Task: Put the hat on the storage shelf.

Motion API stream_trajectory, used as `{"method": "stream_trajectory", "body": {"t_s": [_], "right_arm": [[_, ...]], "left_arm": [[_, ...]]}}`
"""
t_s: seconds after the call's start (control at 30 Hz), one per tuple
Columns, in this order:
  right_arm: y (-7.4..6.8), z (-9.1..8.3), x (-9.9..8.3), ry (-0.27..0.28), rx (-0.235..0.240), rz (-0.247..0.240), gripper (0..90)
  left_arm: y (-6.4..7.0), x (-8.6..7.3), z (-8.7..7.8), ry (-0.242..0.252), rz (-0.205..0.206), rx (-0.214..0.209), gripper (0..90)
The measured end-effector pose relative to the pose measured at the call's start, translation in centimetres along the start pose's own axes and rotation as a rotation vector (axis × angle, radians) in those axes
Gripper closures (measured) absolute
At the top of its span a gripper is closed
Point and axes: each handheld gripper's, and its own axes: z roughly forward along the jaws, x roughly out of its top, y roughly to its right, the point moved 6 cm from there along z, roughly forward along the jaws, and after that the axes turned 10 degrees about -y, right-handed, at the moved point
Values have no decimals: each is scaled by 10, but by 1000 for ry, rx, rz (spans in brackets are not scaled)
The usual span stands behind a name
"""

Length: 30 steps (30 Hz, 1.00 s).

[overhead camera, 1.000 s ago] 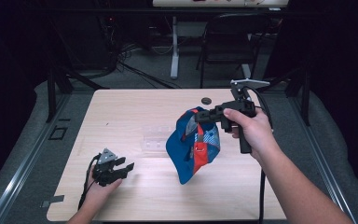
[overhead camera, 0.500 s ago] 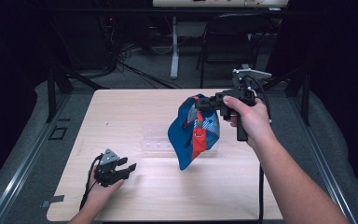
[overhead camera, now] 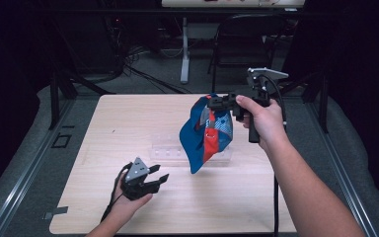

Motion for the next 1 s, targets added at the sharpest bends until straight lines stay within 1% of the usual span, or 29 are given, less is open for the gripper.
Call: {"method": "stream_trajectory", "body": {"t_s": [0.07,0.1,0.13,0.17,0.2,0.23,0.27,0.4,0.43,0.47,0.5,0.53,0.67,0.7,0.73,0.8,0.83,0.9,0.93,1.0], "right_arm": [[1,0,2,3,-5,3,783],[1,-1,3,3,-5,3,783],[1,-1,4,8,-4,3,782],[1,-2,5,13,-2,6,783],[1,-2,6,13,2,5,782],[1,-2,6,14,3,5,783],[1,-1,7,17,3,7,783],[1,0,8,16,-1,4,783],[1,0,9,16,-1,3,782],[1,0,9,16,-1,3,782],[0,1,10,20,-1,5,783],[0,1,10,18,-1,2,783],[-1,3,10,11,-3,-2,782],[-1,4,10,11,-3,-2,782],[-2,4,9,11,-2,-2,782],[-2,5,9,14,-2,-2,782],[-3,6,9,14,-1,-4,782],[-3,6,10,11,-3,-10,782],[-3,6,10,12,-4,-10,782],[-4,6,10,12,-4,-9,782]], "left_arm": [[13,11,4,15,39,-8,504],[13,11,4,15,39,-8,502],[23,20,9,21,64,-14,498],[27,24,11,26,73,-15,495],[27,24,11,26,73,-15,496],[33,31,17,31,85,-20,499],[37,35,21,32,89,-19,503],[44,46,32,36,78,-31,530],[45,48,36,37,84,-11,542],[45,48,36,37,84,-11,560],[45,50,39,29,96,11,573],[45,50,40,28,98,19,595],[43,51,41,35,96,25,700],[40,50,40,28,104,35,729],[40,50,40,30,96,24,746],[39,49,39,30,95,24,758],[37,48,37,30,104,35,769],[36,48,35,32,107,41,783],[35,47,34,35,108,52,792],[32,46,31,35,108,62,815]]}}
